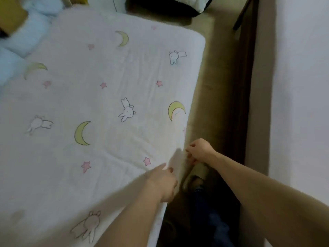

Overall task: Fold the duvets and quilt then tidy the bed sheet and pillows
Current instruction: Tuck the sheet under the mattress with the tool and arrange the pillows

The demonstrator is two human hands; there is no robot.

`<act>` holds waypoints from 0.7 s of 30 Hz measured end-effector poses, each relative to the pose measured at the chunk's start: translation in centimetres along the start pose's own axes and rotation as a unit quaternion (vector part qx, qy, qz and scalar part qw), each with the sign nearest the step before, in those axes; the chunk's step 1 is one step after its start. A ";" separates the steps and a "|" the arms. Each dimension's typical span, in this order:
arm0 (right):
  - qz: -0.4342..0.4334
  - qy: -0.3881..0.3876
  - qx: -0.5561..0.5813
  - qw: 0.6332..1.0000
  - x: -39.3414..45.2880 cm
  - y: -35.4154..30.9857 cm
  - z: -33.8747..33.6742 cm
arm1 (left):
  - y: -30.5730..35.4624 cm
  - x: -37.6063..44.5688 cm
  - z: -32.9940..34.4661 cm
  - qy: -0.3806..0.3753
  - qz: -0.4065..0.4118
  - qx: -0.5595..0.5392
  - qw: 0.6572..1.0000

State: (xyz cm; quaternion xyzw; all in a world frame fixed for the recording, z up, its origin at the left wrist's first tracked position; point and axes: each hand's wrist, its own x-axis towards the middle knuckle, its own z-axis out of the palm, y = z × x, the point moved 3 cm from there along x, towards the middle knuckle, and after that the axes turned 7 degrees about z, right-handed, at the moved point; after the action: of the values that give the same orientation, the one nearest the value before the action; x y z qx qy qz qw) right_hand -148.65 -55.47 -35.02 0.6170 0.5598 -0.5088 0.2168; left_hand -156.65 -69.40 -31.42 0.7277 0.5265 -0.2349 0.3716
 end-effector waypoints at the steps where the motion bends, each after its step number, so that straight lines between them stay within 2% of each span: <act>1: -0.001 0.018 0.011 1.000 -1.6 -0.1 -1.7 | -0.1 -1.4 -1.9 -0.008 -0.024 -0.041 0.999; 4: -0.052 0.075 -0.009 0.996 -6.3 -1.6 -7.8 | -1.2 -4.6 -9.4 0.011 -0.081 -0.084 0.993; 9: -0.099 0.143 -0.025 0.984 -12.9 -3.1 -21.1 | -2.1 -6.3 -25.1 0.054 -0.115 -0.021 0.992; 14: -0.075 0.219 0.000 0.973 -16.9 -2.1 -35.0 | 3.1 -4.4 -42.5 0.126 -0.078 0.048 0.988; 18: -0.057 0.261 0.044 0.963 -19.1 -0.8 -46.7 | 8.5 -1.0 -55.7 0.179 -0.023 0.057 0.982; 21: -0.056 0.303 0.072 0.949 -21.1 -0.1 -54.2 | 11.9 0.8 -63.3 0.221 0.011 0.099 0.970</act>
State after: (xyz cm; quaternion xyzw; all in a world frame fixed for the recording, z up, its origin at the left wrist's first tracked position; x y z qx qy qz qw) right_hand -124.87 -19.96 4.41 0.7236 0.5951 -0.3477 -0.0370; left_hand -148.35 -21.04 10.35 0.8002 0.5619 -0.1149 0.1750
